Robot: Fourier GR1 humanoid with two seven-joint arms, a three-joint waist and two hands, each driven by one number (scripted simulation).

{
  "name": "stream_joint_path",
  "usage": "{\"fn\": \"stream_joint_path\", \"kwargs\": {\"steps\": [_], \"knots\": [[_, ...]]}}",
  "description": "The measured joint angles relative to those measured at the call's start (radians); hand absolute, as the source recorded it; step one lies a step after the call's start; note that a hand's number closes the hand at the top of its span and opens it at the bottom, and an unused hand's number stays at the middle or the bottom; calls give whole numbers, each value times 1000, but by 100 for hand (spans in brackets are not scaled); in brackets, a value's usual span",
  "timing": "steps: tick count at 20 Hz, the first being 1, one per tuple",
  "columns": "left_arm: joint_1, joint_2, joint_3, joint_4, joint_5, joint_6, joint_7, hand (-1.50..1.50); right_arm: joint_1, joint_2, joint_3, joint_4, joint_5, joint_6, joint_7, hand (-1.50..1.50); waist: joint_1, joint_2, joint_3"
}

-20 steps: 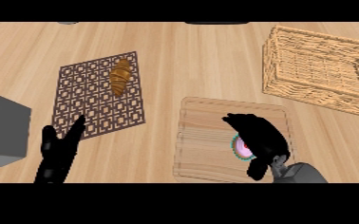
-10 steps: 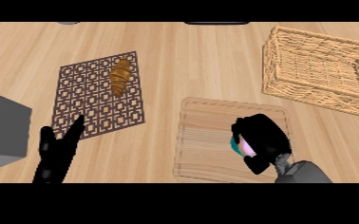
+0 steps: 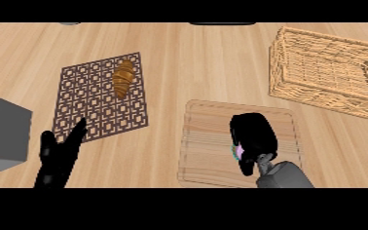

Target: Pick the cupcake from the cutting board and place it in the basket

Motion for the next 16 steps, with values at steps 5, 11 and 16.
{"fn": "stream_joint_path", "kwargs": {"steps": [5,11,16], "knots": [[-2,5,1,-4,-2,-8,7,0,-66,109,-9,27,5,-128,234,150,7,3,1],[0,3,6,-9,1,-6,29,0,-118,145,-87,-167,-165,-416,310,150,-2,1,4],[2,-1,13,-3,3,-10,14,0,-221,153,-134,-326,-158,-486,433,150,-7,-1,2]]}}
